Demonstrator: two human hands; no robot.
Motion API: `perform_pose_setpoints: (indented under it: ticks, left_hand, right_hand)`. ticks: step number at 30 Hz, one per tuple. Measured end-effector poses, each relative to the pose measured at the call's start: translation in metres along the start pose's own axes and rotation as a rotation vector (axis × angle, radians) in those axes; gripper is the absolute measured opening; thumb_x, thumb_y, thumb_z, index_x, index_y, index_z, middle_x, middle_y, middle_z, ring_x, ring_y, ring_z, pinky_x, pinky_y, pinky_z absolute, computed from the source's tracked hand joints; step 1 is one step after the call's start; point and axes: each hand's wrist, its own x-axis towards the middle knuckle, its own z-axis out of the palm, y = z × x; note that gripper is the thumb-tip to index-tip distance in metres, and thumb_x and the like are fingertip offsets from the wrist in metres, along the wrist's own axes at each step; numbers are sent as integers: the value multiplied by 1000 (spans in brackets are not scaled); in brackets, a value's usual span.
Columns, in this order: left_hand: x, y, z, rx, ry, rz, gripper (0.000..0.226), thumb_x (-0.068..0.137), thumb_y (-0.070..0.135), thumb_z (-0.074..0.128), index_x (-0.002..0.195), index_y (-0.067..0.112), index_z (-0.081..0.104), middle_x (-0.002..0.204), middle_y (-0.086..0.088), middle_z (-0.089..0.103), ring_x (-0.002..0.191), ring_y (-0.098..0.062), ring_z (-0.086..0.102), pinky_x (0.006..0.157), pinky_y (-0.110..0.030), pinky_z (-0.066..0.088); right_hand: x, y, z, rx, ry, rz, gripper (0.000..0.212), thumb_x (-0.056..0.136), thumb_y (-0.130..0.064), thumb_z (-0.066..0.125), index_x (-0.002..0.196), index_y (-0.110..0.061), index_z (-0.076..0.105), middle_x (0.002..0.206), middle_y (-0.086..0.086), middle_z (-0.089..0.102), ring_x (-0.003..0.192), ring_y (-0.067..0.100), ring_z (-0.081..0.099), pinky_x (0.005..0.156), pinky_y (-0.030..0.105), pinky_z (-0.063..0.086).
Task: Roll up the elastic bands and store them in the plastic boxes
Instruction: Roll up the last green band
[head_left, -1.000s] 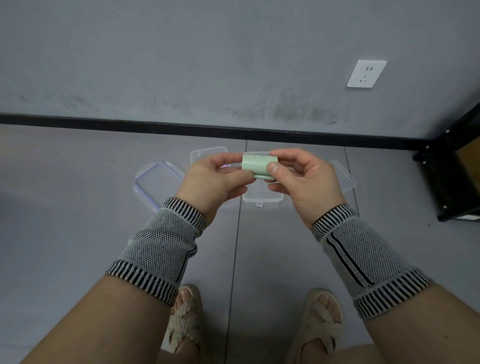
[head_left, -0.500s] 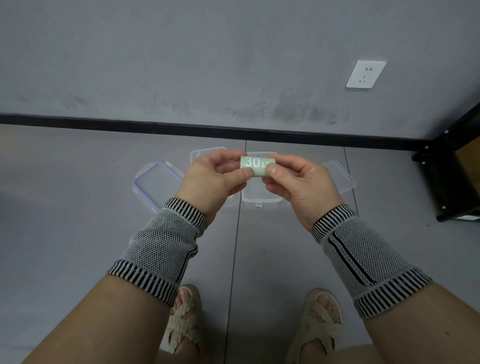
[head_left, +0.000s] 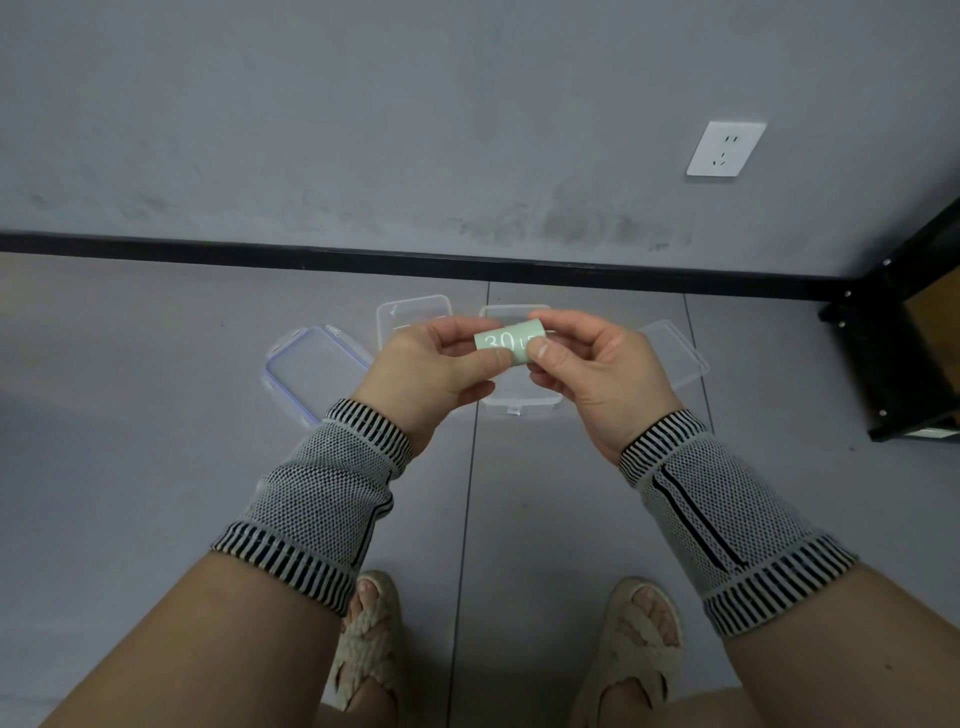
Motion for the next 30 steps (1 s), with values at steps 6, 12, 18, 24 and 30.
perform_pose_setpoints:
  ticks: [6,12,18,24,30]
  left_hand:
    - [0,0,0,25,13,38,22,82,5,68,103,10,63,92,-7,71,84,-18,68,74,-27,56]
    - [-1,1,5,-23,20,79,19,81,3,68,97,12,63,89,-7,70,85,-18,66,79,-30,56]
    - [2,-2,6,32,48,91,23,78,6,72,97,15,64,95,-9,72,91,-23,69,78,-31,55]
    - [3,-3,8,-8,14,21,23,80,12,72,101,13,65,93,-6,73,89,-17,70,77,-28,55]
    - [3,-2,5,90,24,80,16,83,15,69,97,19,63,84,-3,71,76,-10,68,72,-26,54]
  right_hand:
    - [0,1,4,178,61,77,21,85,-4,66,103,-13,67,85,3,70,76,11,66,74,26,53]
    - [0,-1,8,331,-12,202,17,86,-10,64,103,-13,66,90,2,69,84,15,64,72,28,51]
    - [0,0,6,190,67,86,16,84,-6,67,97,-15,68,84,-1,73,82,10,67,77,26,52]
    - [1,-1,4,182,101,26,17,85,-3,65,101,-7,68,84,4,72,77,10,67,75,23,53]
    - [2,1,4,178,95,31,19,85,-7,66,103,-8,69,81,3,71,74,10,65,76,26,52]
